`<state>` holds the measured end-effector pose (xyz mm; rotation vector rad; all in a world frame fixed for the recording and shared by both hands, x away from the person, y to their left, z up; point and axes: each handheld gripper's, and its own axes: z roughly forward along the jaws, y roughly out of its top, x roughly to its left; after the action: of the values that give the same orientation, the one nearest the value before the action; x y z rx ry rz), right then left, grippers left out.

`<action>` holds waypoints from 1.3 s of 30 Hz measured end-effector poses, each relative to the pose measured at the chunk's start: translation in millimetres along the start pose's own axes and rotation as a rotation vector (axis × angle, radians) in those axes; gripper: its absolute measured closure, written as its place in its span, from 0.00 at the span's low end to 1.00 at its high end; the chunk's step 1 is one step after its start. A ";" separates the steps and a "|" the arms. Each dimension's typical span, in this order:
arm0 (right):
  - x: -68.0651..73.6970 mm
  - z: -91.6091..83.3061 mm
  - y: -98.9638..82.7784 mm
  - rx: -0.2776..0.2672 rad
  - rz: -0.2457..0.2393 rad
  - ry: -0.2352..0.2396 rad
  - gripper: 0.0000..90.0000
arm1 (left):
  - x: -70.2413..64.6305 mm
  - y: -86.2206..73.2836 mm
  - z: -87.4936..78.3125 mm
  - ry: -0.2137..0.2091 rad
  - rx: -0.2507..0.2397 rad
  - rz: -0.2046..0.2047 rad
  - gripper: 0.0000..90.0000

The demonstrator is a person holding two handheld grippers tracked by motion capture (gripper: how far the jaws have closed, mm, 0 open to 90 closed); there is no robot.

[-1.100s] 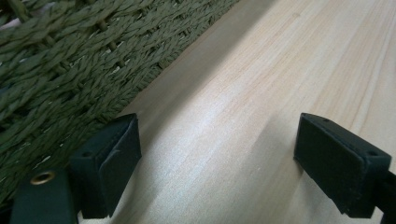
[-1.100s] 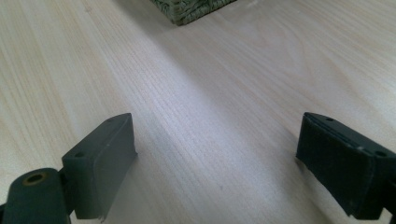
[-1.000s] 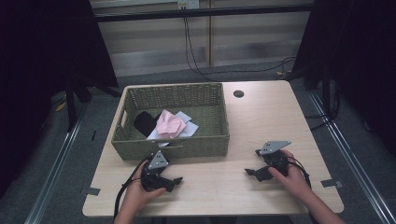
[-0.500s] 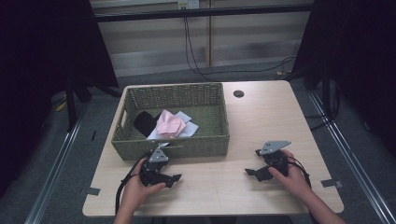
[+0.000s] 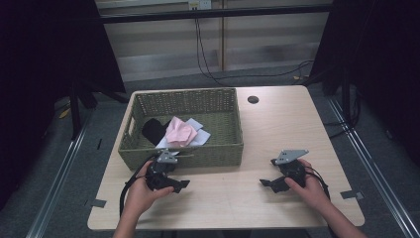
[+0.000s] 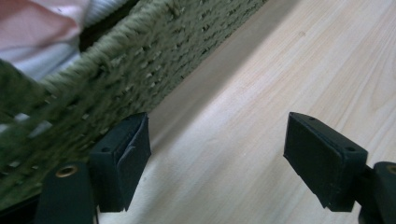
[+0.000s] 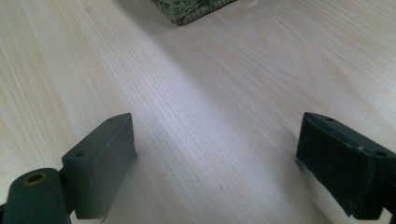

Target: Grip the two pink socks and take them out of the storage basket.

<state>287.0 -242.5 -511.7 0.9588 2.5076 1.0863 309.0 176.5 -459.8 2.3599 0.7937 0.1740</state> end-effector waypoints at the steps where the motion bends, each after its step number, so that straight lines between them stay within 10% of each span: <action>1: 0.0 0.0 0.0 0.000 0.000 0.000 0.12 | 0.0 0.0 0.0 0.000 0.000 0.000 0.25; 39: 0.0 0.0 0.0 0.000 0.000 0.000 0.12 | 15.8 50.7 -39.6 -0.088 0.080 -0.005 0.26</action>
<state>287.1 -242.5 -511.7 0.9583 2.5076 1.0868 334.9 175.3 -398.9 2.4222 0.7766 0.0365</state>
